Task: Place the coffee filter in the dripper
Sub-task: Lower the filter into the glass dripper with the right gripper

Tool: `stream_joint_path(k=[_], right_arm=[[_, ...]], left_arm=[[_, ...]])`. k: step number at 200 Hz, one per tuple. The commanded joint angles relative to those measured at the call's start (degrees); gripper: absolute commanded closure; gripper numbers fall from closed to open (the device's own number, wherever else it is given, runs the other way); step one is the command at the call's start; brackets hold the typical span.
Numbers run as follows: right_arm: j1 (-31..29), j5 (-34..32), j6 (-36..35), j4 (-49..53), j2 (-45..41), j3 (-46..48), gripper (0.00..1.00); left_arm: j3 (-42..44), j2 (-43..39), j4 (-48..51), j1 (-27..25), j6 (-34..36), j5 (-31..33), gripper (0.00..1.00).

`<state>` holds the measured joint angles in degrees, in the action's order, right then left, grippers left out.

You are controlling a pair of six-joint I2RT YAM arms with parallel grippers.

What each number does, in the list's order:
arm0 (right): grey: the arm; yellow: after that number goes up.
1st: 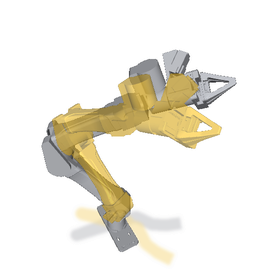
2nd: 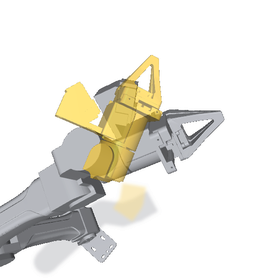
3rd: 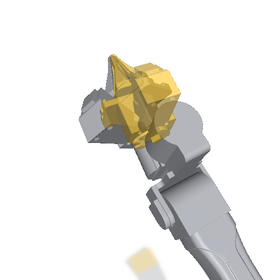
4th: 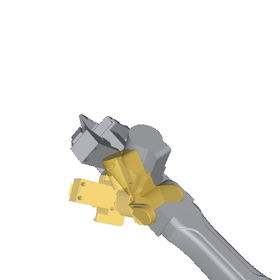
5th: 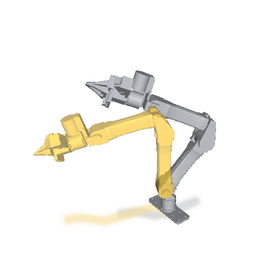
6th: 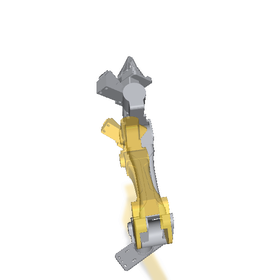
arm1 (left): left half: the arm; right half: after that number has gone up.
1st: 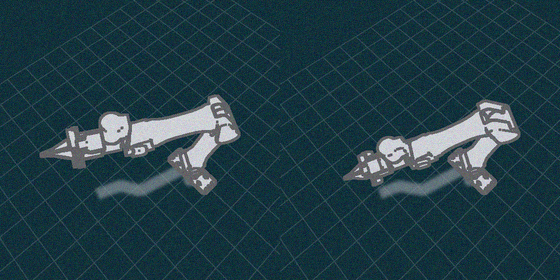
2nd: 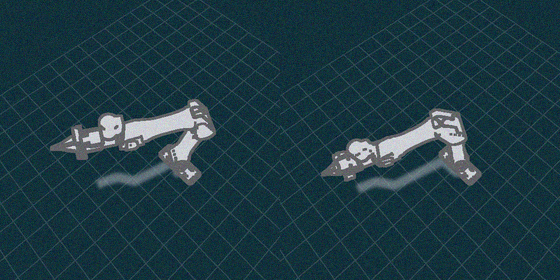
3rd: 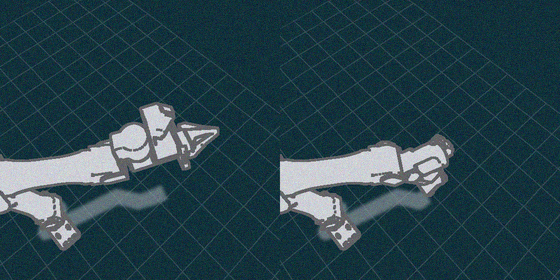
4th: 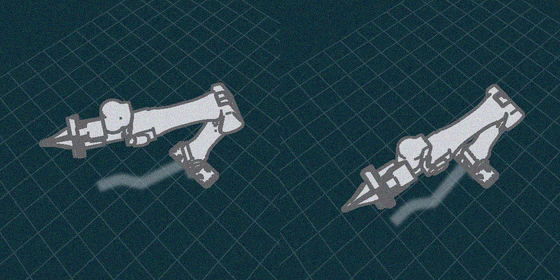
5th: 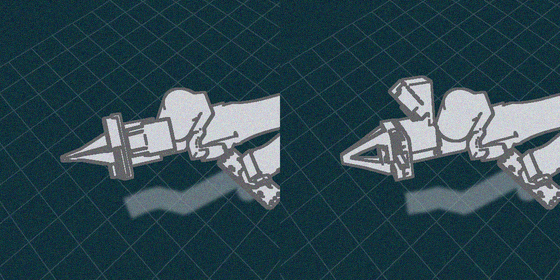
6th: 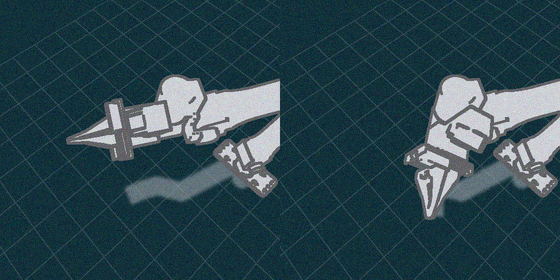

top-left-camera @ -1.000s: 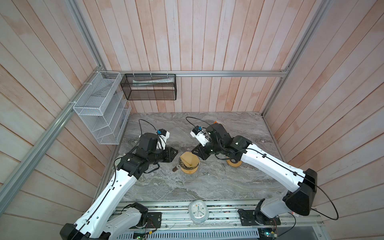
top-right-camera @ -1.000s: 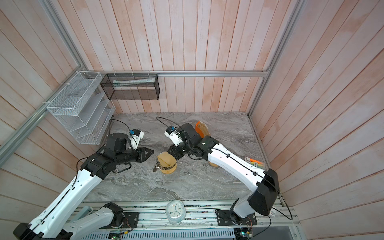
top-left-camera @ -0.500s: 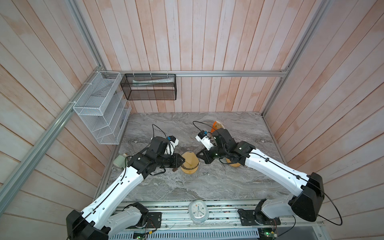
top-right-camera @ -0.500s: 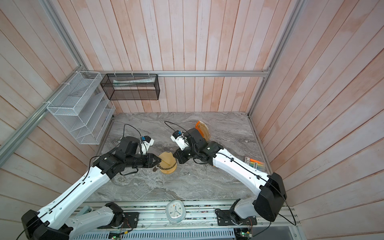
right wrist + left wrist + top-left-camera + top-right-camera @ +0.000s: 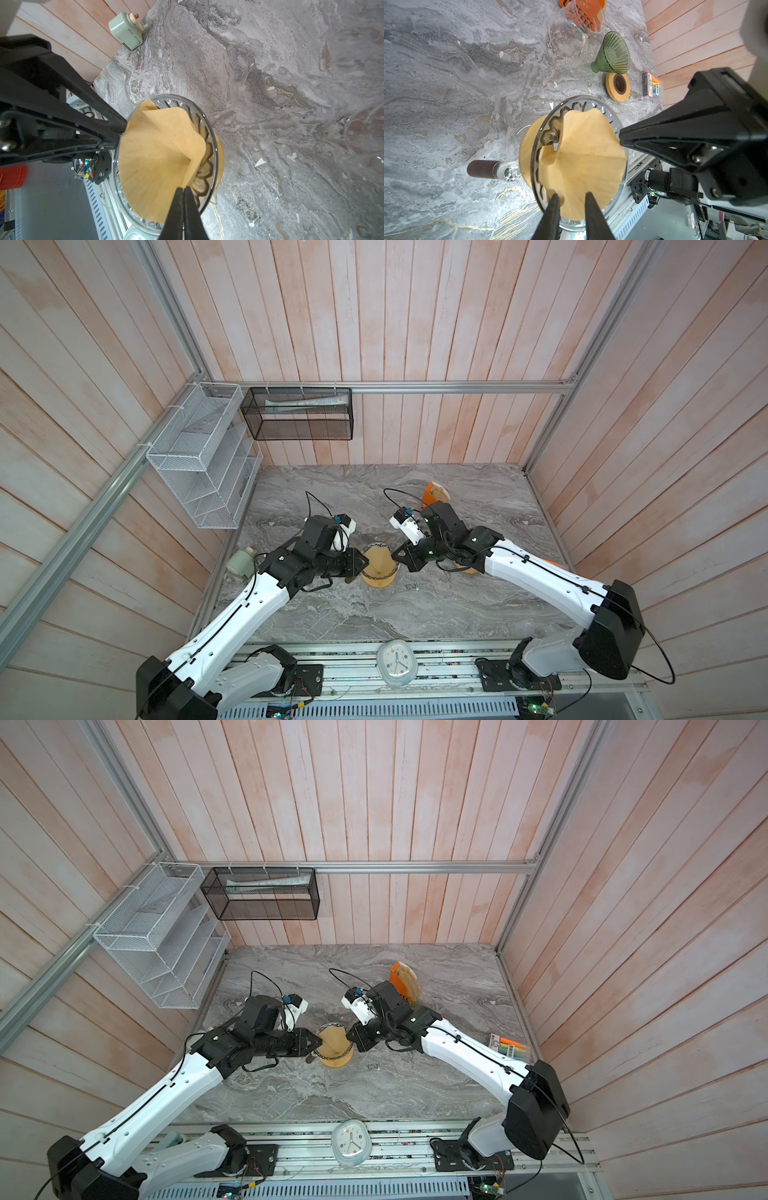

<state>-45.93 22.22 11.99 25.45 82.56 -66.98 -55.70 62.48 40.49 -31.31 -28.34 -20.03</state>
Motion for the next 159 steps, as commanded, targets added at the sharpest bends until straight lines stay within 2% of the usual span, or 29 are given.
stream_joint_path(k=[1,95,133,159], right_arm=[[0.32,0.81,0.47,-0.58,0.1,0.45,0.94],[0.28,-1.09,0.83,1.13,-1.34,-1.61,0.95],[-0.18,-1.39,0.87,2.23,-1.88,-2.92,0.95],[-0.89,-1.54,1.11,2.15,-1.79,-2.65,0.95]], left_arm=[[0.16,-0.01,-1.25,-0.29,0.0,2.27,0.75],[-4.37,-0.94,0.24,-0.22,1.08,4.78,0.75],[-6.08,-1.0,1.04,-0.3,1.74,4.25,0.75],[-4.35,-0.65,0.2,-0.29,1.99,2.85,0.75]])
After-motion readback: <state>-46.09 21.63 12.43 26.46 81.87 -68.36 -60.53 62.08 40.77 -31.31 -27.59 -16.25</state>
